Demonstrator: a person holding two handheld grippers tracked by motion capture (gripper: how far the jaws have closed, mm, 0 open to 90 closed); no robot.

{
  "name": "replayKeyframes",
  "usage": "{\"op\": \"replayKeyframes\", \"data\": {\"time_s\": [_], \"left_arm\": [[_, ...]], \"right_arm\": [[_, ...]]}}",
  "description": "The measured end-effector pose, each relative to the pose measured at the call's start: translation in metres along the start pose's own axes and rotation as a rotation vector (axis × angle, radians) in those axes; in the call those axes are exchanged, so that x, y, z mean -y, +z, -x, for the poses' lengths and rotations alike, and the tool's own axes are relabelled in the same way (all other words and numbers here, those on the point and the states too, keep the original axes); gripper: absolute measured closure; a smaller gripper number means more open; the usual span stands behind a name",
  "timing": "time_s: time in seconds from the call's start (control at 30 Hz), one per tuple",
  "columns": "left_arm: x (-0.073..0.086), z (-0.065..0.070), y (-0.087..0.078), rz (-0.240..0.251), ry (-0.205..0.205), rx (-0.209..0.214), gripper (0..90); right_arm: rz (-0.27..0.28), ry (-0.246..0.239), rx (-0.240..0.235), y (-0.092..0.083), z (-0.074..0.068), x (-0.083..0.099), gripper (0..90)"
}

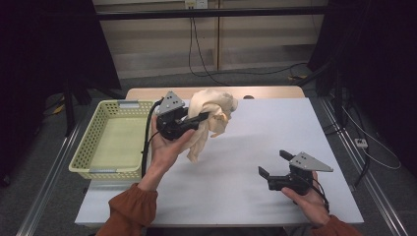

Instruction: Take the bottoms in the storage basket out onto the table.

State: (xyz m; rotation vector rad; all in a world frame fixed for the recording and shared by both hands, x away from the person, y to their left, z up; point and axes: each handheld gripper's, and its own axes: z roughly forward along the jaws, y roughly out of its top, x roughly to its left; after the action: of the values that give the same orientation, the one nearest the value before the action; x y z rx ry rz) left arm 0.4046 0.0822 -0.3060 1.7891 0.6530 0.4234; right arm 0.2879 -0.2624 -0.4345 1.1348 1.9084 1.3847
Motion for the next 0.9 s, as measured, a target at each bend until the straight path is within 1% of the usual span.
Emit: {"op": "replayKeyframes", "data": {"time_s": [0.1, 0.23, 0.3, 0.37, 0.43, 0.53, 0.67, 0.9], "left_arm": [[0.004, -0.002, 0.006, -0.020, 0.002, -0.015, 66.1], [0.010, -0.004, 0.014, -0.044, 0.001, -0.013, 66.1], [0.013, -0.003, 0.019, -0.058, 0.008, -0.020, 66.1], [0.016, -0.003, 0.024, -0.073, 0.009, -0.016, 66.1], [0.018, -0.003, 0.027, -0.084, 0.006, -0.010, 66.1], [0.019, -0.004, 0.031, -0.101, 0.009, -0.016, 66.0], [0.022, -0.009, 0.040, -0.112, -0.026, -0.015, 66.0], [0.030, -0.020, 0.054, -0.145, -0.060, -0.049, 66.0]], "right_arm": [[0.000, 0.001, 0.000, 0.000, 0.000, 0.000, 3.1], [0.000, 0.000, -0.001, 0.000, 0.000, 0.000, 3.1], [-0.001, 0.001, 0.000, 0.000, 0.000, 0.000, 3.1], [-0.002, 0.004, 0.001, 0.000, 0.000, 0.000, 3.1], [-0.001, 0.003, 0.001, 0.000, 0.000, 0.000, 3.1], [-0.002, 0.003, 0.002, 0.001, 0.001, 0.000, 3.1], [-0.003, 0.003, 0.002, 0.001, 0.000, 0.000, 3.1], [-0.002, 0.004, 0.001, 0.001, 0.001, 0.000, 3.1]]}}
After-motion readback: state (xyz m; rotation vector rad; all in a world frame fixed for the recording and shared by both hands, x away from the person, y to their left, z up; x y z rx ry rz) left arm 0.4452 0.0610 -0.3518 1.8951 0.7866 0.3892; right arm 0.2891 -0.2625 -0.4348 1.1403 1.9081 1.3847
